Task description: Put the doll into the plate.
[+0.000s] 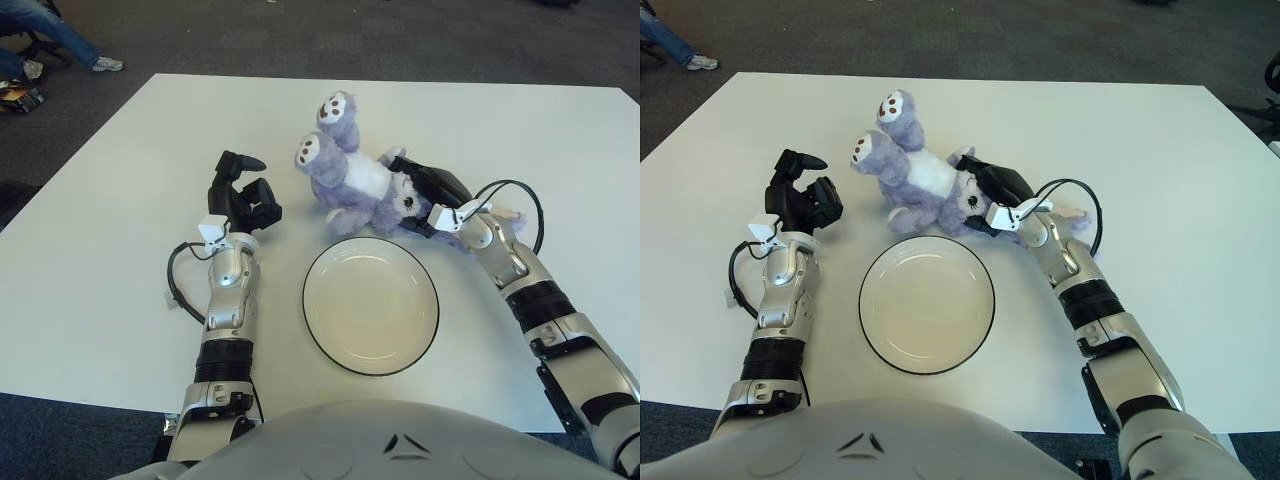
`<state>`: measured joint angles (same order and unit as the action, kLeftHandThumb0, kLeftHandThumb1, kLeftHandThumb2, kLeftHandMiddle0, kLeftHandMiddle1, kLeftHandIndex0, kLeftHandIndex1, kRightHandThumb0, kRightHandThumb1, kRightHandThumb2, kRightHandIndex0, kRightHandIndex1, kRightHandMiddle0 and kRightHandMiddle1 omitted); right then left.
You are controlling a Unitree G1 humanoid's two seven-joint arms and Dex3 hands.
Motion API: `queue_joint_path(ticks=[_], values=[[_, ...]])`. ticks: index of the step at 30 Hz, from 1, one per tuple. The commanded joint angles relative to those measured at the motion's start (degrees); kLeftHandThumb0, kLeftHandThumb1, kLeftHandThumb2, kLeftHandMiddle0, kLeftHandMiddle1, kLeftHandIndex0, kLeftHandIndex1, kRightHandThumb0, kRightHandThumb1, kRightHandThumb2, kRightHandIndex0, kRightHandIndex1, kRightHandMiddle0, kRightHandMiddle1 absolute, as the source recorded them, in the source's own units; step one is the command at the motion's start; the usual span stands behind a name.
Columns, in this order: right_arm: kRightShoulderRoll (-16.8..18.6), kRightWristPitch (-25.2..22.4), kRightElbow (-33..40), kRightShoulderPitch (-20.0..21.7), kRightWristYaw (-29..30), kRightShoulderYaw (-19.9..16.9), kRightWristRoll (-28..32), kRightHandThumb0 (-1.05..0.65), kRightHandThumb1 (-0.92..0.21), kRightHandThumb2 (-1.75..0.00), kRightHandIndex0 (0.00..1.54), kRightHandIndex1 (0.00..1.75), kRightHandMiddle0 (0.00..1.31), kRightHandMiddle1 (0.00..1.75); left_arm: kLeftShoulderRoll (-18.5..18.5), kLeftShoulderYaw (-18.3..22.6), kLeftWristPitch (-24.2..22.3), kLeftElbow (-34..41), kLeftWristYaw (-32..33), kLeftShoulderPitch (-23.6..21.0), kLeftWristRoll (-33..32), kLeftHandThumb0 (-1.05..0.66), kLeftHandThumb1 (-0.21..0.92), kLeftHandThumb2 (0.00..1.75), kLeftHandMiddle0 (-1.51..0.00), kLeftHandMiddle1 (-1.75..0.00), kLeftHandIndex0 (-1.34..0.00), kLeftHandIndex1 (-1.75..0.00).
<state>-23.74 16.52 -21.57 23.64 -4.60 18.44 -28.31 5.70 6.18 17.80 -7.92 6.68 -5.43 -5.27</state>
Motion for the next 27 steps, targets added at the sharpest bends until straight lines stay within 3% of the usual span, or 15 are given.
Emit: queue_joint_path(ticks=[1, 17, 27], values=[[-0.6, -1.0, -2.4, -1.7, -0.4, -0.1, -0.7, 0.55, -0.13, -1.55, 0.77, 1.75, 0.99, 1.75, 1.1, -0.1, -0.6, -2.9, 0.0, 4.9, 0.0, -0.46, 0.36, 1.26, -1.26, -1.75, -0.58, -1.75], [0.0, -2.6, -2.2, -0.9, 0.6, -3.9, 2.3, 0.55, -0.13, -1.54, 0.76, 1.75, 1.01, 1.75, 1.0, 0.2, 0.1, -3.8, -0.2, 4.5, -0.2, -0.47, 0.35, 1.27, -1.26, -1.75, -0.58, -1.75], [0.2, -7.4, 1.5, 0.3, -2.5, -7.8, 6.9, 0.54, -0.13, -1.54, 0.76, 1.75, 1.02, 1.75, 0.7, 0.4, 0.8, -4.9, -0.2, 4.2, 0.1, -0.46, 0.36, 1.26, -1.28, -1.75, -0.58, -1.75]])
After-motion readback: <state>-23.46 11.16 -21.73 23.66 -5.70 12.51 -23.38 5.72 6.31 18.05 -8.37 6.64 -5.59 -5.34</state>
